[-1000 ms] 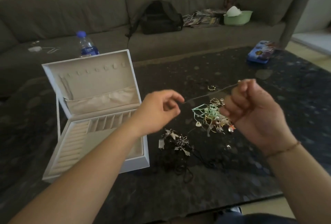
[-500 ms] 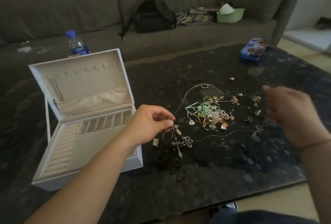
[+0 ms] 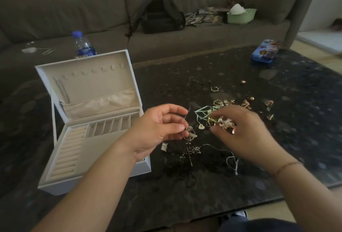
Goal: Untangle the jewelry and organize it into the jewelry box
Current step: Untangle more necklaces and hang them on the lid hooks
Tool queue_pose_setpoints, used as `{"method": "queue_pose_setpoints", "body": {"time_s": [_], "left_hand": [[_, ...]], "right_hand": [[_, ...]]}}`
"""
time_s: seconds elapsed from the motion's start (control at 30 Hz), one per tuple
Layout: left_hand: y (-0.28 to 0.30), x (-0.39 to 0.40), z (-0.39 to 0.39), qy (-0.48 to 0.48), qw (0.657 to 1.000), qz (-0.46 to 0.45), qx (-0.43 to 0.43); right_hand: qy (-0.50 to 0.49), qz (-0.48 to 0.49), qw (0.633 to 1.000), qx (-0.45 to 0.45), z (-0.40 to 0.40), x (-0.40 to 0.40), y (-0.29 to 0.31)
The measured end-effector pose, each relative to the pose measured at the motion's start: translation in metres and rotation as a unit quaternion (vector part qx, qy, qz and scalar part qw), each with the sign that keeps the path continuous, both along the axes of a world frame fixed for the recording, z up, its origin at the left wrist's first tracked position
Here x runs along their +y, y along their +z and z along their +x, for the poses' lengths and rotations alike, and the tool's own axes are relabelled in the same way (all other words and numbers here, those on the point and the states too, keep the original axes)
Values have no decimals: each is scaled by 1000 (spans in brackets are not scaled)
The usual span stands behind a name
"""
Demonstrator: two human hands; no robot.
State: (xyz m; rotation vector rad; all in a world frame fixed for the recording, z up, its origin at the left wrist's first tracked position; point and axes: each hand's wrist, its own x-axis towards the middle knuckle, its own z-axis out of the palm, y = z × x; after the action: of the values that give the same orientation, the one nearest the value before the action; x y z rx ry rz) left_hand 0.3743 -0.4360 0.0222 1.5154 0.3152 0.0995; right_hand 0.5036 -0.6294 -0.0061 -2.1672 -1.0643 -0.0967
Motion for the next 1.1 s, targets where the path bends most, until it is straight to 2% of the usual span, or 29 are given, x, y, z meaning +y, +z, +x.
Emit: {"method": "queue_pose_setpoints", "body": {"time_s": [0.07,0.13,0.2,0.37,0.5,0.57,0.63,0.67,0.73,0.87,0.93,1.1], "left_hand": [[0,-2,0,-9,1000,0,4],[-1,-3,0,-16,1000,16,8],[-3,-2,-1,-15,1000,24,6],[-8,1,-5,-30,999,-29,-8],[-14,-3,-5,-31,999,-17,-4],[-18,-6,-5,0,1000,1,11],[-24,-9,-5,42,999,19,23],[-28,-11,-5,61,997,40,29],[-35,-14,-6,94,985,139,48],[-47,-22,-13,61,929,353,97],[-48,-29,-17,50,895,433,92],[-46,-39,-17,83,872,481,40]], "right_hand": [[85,52,993,57,-17,11,1],[121,61,988,68,-29,20,-3],[112,76,984,112,-32,24,-5],[115,98,965,213,-32,30,-11],[124,46,979,153,-35,30,-10],[107,22,989,98,-32,27,-7],[95,18,992,82,-29,25,-7],[93,16,992,88,-27,24,-7],[90,3,990,109,-25,22,-7],[75,3,988,132,-21,18,-11],[71,-1,989,126,-19,17,-11],[47,60,977,197,-11,13,-12]]}}
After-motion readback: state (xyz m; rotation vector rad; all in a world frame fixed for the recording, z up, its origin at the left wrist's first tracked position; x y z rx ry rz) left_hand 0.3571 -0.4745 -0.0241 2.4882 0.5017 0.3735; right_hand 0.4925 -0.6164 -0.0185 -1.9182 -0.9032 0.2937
